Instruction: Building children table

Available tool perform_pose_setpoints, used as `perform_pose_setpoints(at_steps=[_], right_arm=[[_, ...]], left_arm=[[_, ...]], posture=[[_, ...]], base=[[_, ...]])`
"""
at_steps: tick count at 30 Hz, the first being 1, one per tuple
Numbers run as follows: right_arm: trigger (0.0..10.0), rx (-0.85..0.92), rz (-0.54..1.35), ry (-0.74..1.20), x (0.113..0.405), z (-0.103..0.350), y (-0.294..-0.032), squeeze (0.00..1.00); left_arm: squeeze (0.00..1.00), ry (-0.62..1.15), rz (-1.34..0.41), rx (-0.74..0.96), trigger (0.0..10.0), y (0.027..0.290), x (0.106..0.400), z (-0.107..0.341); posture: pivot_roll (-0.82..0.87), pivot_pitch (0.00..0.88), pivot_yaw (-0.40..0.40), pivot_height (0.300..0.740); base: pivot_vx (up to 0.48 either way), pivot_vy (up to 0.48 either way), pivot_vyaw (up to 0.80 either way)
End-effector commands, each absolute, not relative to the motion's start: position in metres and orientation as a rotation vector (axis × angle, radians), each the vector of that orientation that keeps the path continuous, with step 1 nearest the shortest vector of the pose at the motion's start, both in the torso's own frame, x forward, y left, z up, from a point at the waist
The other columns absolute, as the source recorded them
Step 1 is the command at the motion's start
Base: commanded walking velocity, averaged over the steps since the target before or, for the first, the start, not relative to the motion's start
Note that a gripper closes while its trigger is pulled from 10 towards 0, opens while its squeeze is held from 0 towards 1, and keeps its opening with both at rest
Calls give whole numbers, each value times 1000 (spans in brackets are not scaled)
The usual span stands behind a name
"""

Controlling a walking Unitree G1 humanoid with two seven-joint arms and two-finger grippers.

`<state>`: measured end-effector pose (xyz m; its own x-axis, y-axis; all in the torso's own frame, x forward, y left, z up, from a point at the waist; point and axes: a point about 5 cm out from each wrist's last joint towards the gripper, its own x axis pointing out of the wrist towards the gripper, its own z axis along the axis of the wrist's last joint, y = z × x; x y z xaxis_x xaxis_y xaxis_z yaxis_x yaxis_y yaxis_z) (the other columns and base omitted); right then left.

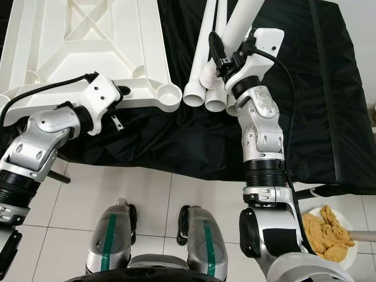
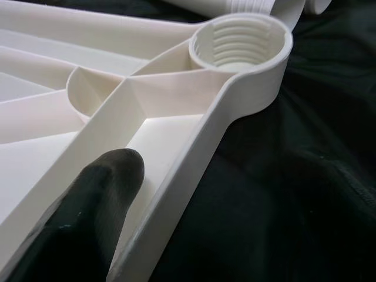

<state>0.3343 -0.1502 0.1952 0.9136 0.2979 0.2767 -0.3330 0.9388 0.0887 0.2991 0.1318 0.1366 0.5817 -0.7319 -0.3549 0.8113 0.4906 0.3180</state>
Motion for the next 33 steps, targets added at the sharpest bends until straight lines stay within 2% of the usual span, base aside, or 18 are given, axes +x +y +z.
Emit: perform_pose_setpoints(at_steps=[1, 20, 21, 26, 27, 30, 31, 33], right_arm=[[10000, 110, 326, -284, 336, 201, -152, 0], [10000, 105, 285, -292, 333, 202, -160, 0], [10000, 106, 284, -292, 333, 202, -160, 0], [10000, 105, 276, -293, 334, 202, -162, 0], [10000, 104, 274, -293, 333, 202, -163, 0], [10000, 104, 272, -293, 333, 202, -163, 0], [10000, 103, 270, -293, 333, 202, -164, 0], [10000, 98, 264, -293, 334, 203, -165, 0]], left_arm=[[0, 200, -1001, 523, 10000, 129, 299, 135], [0, 354, -1000, 571, 10000, 128, 332, 125], [0, 364, -1004, 567, 0, 128, 333, 124], [0, 364, -1019, 571, 0, 128, 337, 127], [0, 358, -1041, 601, 4745, 127, 336, 127], [0, 355, -1057, 623, 4745, 127, 336, 127], [0, 360, -1073, 626, 10000, 126, 336, 126], [0, 355, -1101, 616, 10000, 121, 334, 128]], posture=[[98, 31, -45, 740], [78, 49, -28, 740], [78, 51, -28, 740], [73, 53, -24, 740], [73, 53, -24, 740], [73, 53, -24, 740], [73, 54, -24, 740], [73, 56, -26, 740]], base=[[0, 0, 0], [0, 0, 0], [0, 0, 0], [0, 0, 0], [0, 0, 0], [0, 0, 0], [0, 0, 0], [0, 0, 0]])
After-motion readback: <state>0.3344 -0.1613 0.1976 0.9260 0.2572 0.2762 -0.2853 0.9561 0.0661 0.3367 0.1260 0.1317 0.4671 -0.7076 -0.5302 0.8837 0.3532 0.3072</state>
